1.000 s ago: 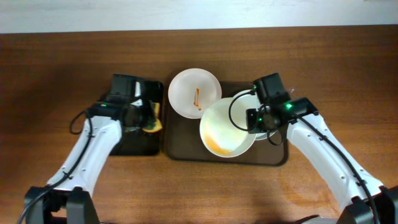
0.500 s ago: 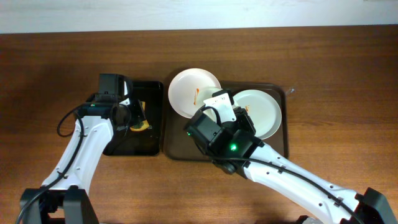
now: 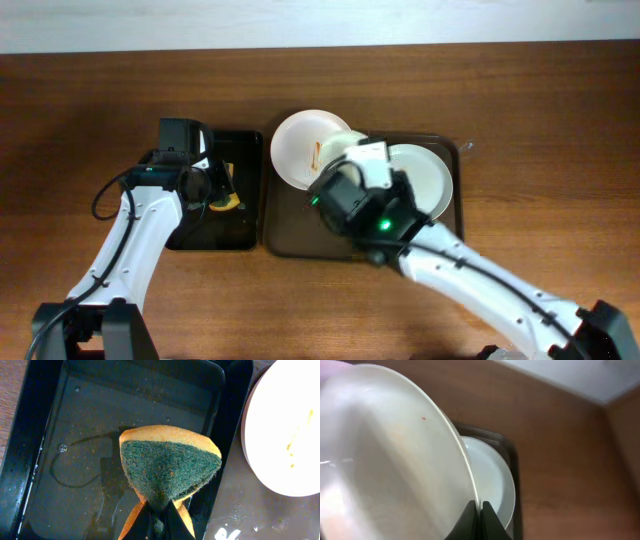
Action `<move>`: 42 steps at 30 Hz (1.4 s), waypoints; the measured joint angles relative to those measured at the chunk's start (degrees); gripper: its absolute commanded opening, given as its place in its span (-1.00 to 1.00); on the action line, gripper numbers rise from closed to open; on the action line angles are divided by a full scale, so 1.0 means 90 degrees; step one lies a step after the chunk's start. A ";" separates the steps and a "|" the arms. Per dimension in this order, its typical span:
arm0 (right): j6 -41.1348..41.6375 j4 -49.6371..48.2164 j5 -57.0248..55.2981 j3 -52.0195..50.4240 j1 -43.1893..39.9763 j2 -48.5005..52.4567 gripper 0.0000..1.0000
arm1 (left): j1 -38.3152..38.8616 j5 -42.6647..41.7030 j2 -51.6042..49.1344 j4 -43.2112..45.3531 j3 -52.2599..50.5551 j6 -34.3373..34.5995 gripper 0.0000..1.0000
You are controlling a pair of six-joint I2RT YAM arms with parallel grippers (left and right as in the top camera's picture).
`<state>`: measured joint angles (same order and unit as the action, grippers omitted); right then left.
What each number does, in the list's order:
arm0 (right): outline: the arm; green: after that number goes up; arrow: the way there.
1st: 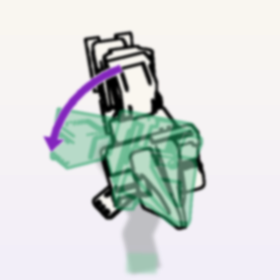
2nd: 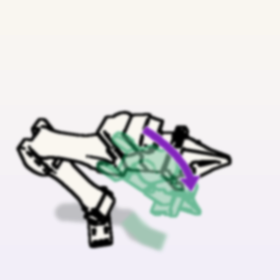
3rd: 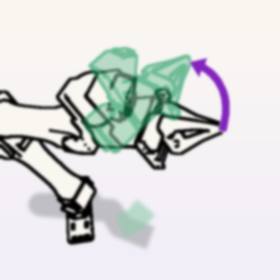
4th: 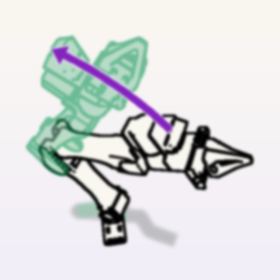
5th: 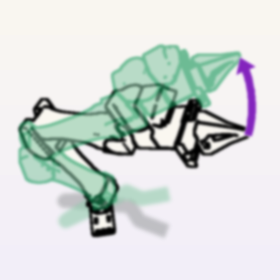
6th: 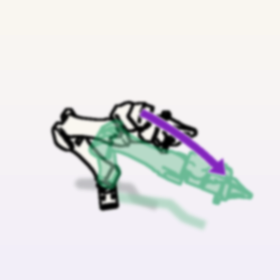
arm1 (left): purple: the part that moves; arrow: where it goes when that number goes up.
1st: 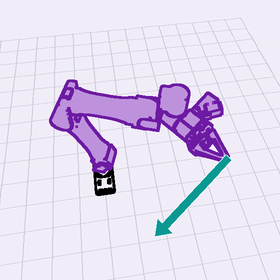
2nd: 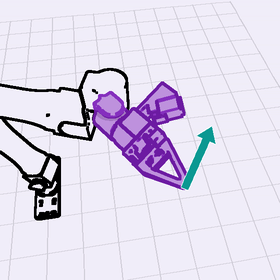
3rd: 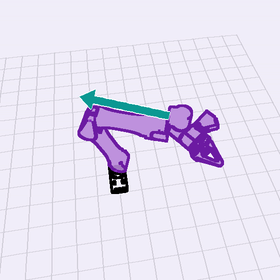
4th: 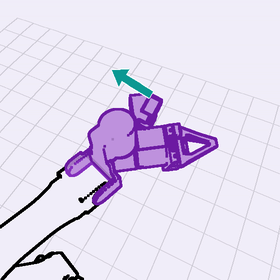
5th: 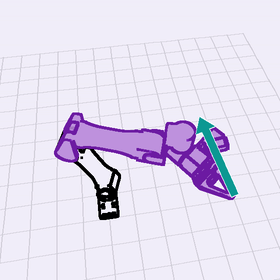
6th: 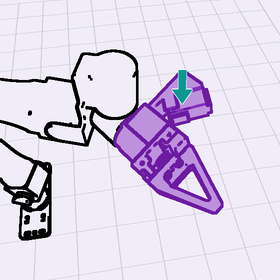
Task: Clean dirty plates on tray and stack at the side
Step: 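Carry the scrubbed plate with the right gripper to the table's right side, then return the right gripper to grip the second plate's rim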
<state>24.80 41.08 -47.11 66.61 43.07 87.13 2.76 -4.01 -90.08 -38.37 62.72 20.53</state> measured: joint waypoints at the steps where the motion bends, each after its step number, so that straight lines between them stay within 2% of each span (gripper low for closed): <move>1: 0.0092 0.0005 0.0257 0.0000 -0.0265 0.0000 -0.92 | 0.0000 0.0000 0.0000 0.0000 0.0000 0.0000 -1.00; 2: 0.0240 0.0005 0.0996 0.0000 -0.0770 -0.0010 -0.92 | 0.0000 0.0000 0.0000 -0.0005 0.0000 0.0000 -1.00; 7: 0.0384 0.0100 0.2611 0.0010 -0.3228 -0.0075 -0.92 | 0.0000 0.0000 0.0000 -0.0012 0.0000 0.0000 -1.00; 10: 0.0413 0.0255 0.3679 0.0012 -0.5076 -0.0092 -0.92 | 0.0000 0.0000 0.0000 -0.0024 0.0000 0.0000 -1.00; 13: 0.0420 0.0367 0.4252 0.0012 -0.6492 -0.0092 -0.92 | 0.0000 0.0000 0.0000 -0.0027 0.0000 0.0000 -1.00; 17: 0.0418 0.0381 0.4532 0.0012 -0.7871 -0.0090 -0.91 | 0.0000 0.0000 0.0000 -0.0024 0.0000 -0.0002 -1.00; 19: 0.0391 0.0306 0.4571 0.0012 -0.8063 -0.0039 -0.68 | 0.0000 0.0000 0.0000 -0.0027 0.0000 0.0000 -1.00; 25: 0.0170 -0.0022 0.4748 0.0012 -0.8121 0.0134 -0.44 | 0.0000 0.0000 0.0000 -0.0029 0.0000 0.0000 -1.00; 28: -0.0333 0.0058 0.5880 0.0012 -0.8099 0.0136 -0.24 | 0.0000 0.0002 0.0000 -0.0036 0.0000 0.0000 -1.00; 29: -0.0605 0.0180 0.6373 0.0017 -0.8031 0.0136 -0.02 | 0.0000 0.0000 0.0000 -0.0044 0.0000 0.0000 -1.00; 30: -0.0804 0.0355 0.6732 0.0022 -0.7915 0.0136 0.04 | 0.0000 -0.0007 0.0000 -0.0041 0.0000 0.0000 -1.00; 31: -0.1056 0.0629 0.7014 0.0029 -0.7677 0.0136 -0.02 | 0.0000 -0.0022 0.0000 -0.0027 0.0000 0.0000 -1.00; 32: -0.1428 0.0867 0.7242 0.0029 -0.7283 0.0136 -0.20 | 0.0017 -0.0029 0.0000 -0.0002 0.0000 0.0000 -1.00; 37: -0.2016 0.0988 0.7400 0.0027 -0.6071 0.0226 0.01 | 0.0631 -0.0044 0.0000 0.0330 0.0000 0.0000 -1.00; 39: -0.1909 0.1022 0.7315 0.0022 -0.5785 0.0527 -0.01 | 0.0901 -0.0053 0.0000 0.0359 0.0000 0.0000 -1.00; 41: -0.1814 0.1030 0.7237 0.0000 -0.5617 0.1018 -0.24 | 0.1049 -0.0053 0.0000 0.0362 0.0000 0.0000 -1.00; 42: -0.1770 0.1032 0.7215 -0.0015 -0.5571 0.1314 -0.25 | 0.1124 -0.0053 0.0000 0.0364 0.0000 0.0000 -1.00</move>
<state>8.86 50.37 17.82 66.48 -7.07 98.96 12.88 -4.49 -90.08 -35.09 62.72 20.53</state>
